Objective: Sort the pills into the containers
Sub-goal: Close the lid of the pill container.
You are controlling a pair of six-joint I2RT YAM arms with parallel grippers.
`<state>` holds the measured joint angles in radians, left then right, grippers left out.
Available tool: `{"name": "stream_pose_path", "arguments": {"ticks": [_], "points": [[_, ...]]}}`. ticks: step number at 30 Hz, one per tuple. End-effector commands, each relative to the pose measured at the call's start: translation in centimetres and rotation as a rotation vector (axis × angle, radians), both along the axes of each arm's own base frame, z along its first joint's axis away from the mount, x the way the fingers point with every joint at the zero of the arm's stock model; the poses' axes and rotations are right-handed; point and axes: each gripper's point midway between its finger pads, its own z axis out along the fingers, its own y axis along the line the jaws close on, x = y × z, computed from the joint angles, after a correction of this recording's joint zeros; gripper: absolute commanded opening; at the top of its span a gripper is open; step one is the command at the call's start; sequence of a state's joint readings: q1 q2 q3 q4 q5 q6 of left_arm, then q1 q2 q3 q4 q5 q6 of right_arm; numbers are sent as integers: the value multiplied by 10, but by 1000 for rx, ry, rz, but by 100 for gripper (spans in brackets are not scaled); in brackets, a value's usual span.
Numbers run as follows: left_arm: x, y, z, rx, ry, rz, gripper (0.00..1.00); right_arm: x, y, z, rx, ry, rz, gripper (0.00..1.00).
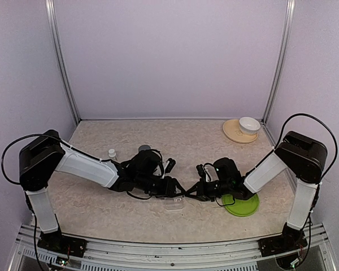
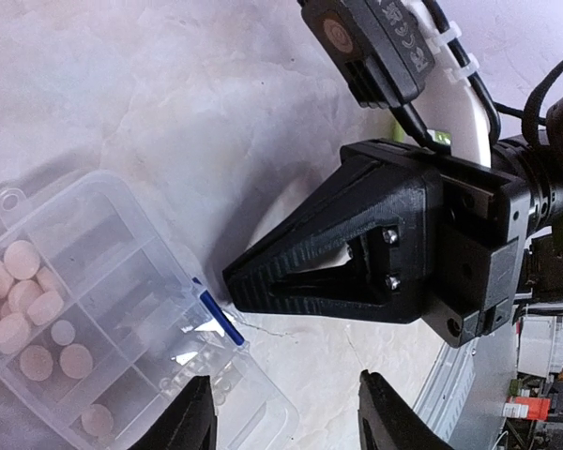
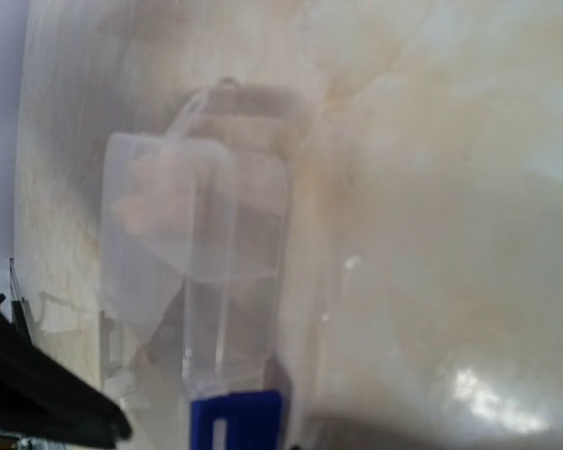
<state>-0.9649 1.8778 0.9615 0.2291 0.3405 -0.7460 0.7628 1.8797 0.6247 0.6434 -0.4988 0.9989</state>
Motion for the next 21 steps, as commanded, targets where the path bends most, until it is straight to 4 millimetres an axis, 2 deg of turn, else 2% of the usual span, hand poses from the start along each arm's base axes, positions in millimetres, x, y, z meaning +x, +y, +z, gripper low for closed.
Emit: {"name": "stream_pose_path", "arguments": {"ticks": [1,7,15,21], "points": [[8,0,20,7,-54,10,52,-8,-5,-10,-27,22,7,0],[7,0,27,13,-66,8,52,-5,-2,-5,-21,5,16,0],[15,23,33,124,-134,66,53,-3,2,-1,-11,-9,27,0],[12,35,15,183,-107,70,52,0,5,1,-20,-24,37,0]]}}
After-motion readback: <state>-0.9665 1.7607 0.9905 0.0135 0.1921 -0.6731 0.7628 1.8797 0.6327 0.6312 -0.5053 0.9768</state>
